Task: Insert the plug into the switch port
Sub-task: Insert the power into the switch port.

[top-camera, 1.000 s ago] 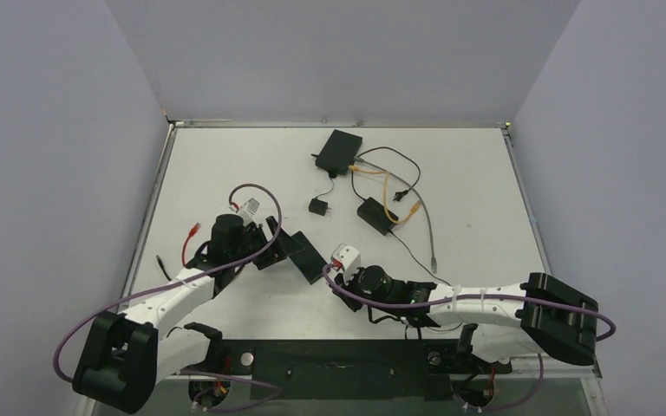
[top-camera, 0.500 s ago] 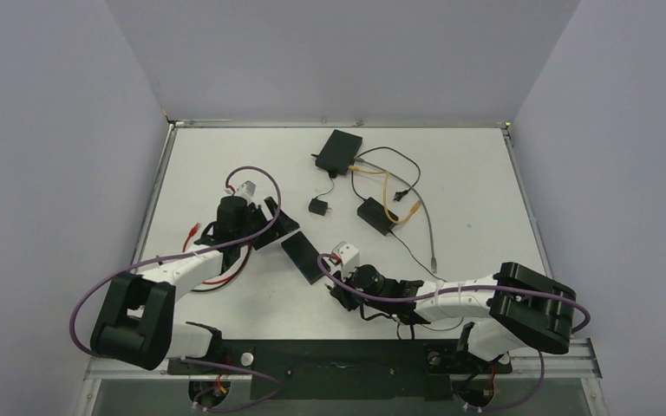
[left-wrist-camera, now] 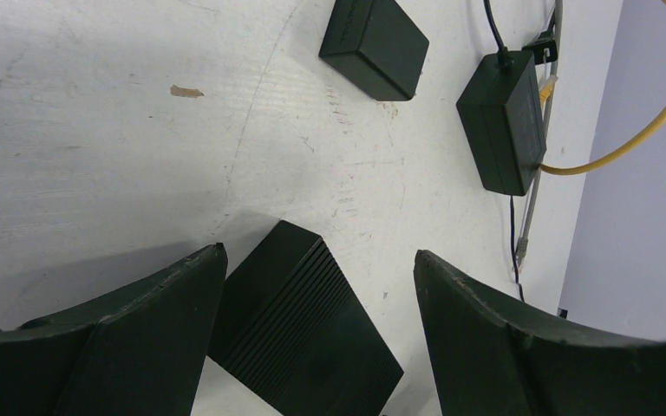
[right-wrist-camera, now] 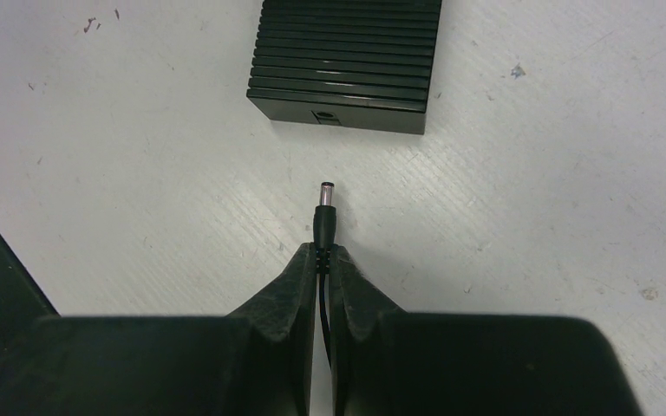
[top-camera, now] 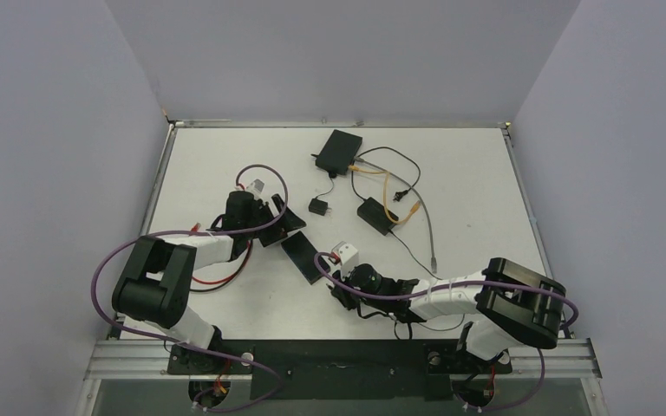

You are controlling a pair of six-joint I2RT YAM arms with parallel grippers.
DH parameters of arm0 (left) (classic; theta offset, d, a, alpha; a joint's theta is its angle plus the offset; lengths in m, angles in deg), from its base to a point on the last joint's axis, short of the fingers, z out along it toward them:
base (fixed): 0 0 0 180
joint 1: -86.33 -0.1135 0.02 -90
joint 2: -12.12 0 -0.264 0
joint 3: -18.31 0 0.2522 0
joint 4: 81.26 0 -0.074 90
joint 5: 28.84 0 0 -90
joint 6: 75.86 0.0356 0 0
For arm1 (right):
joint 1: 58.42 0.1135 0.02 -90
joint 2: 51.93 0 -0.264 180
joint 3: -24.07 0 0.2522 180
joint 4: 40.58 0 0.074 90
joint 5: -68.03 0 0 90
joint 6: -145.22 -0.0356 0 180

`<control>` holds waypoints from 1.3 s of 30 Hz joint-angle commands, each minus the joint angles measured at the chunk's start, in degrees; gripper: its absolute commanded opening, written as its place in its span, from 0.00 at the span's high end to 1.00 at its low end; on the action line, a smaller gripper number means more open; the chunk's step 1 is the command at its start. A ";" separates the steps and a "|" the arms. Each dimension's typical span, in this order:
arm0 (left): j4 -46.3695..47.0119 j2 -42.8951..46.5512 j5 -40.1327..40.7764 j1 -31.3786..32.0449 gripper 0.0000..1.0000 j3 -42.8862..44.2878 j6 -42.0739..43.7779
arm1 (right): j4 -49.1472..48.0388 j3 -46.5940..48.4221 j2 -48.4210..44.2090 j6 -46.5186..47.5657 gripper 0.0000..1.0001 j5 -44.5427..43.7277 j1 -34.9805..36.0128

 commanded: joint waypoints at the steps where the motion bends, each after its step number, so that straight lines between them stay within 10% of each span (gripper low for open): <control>1: 4.73 -0.31 -3.18 -0.30 0.23 1.24 -0.46 | -4.99 2.34 1.39 0.92 1.00 -0.79 -0.56; 39: 6.08 0.51 -7.98 -0.30 0.23 -4.60 1.10 | -11.10 1.49 2.10 0.88 1.00 -4.42 -0.26</control>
